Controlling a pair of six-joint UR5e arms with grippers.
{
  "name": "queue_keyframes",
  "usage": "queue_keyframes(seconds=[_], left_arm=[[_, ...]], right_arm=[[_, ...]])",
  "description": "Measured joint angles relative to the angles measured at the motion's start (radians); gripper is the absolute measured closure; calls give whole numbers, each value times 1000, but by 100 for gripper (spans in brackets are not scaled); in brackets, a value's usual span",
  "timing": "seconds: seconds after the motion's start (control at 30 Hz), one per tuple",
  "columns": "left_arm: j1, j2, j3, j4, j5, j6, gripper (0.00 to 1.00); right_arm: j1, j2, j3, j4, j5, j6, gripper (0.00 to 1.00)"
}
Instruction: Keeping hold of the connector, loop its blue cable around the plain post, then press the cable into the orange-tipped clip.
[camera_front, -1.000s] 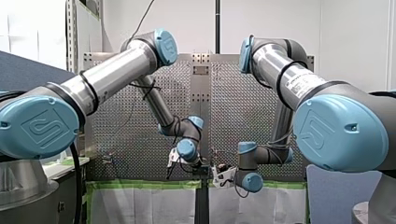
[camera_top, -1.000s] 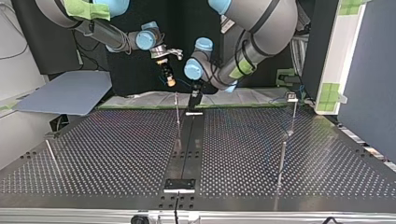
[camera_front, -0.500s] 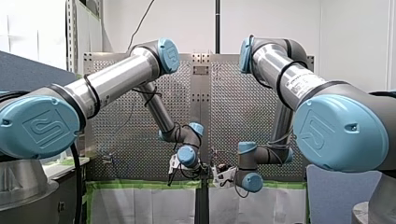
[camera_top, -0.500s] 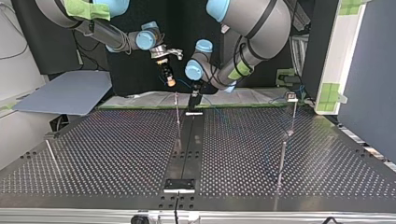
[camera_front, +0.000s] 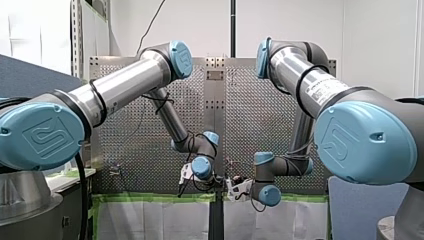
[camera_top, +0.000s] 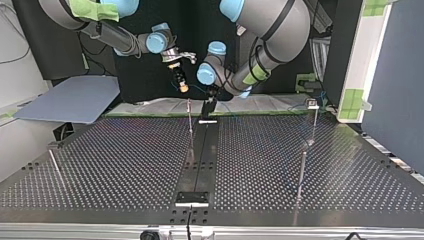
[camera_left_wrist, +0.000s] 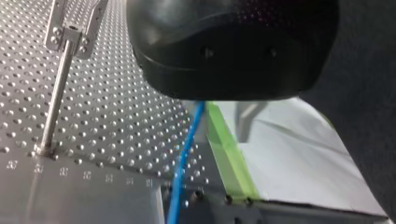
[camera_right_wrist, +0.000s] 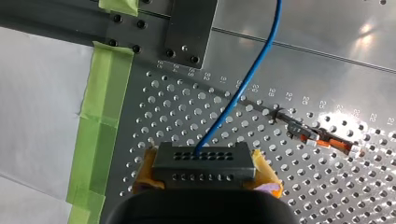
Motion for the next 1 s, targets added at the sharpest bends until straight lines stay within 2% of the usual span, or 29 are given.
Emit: queue_keyframes(seconds=[0.3,0.6,0.73,1.0], left_arm=[[-11,0,0,-3,-72,28,98],[-69,2,0,6,-130,22,98],[-101,3,0,25,-149,0,98],[-122,11,0,53,-160,-45,98]], right_arm=[[-2,1,0,0,6,6,100],[-18,1,-1,-3,50,33,100],[-27,1,-1,-2,53,37,100],[-44,-1,-1,1,53,36,100]])
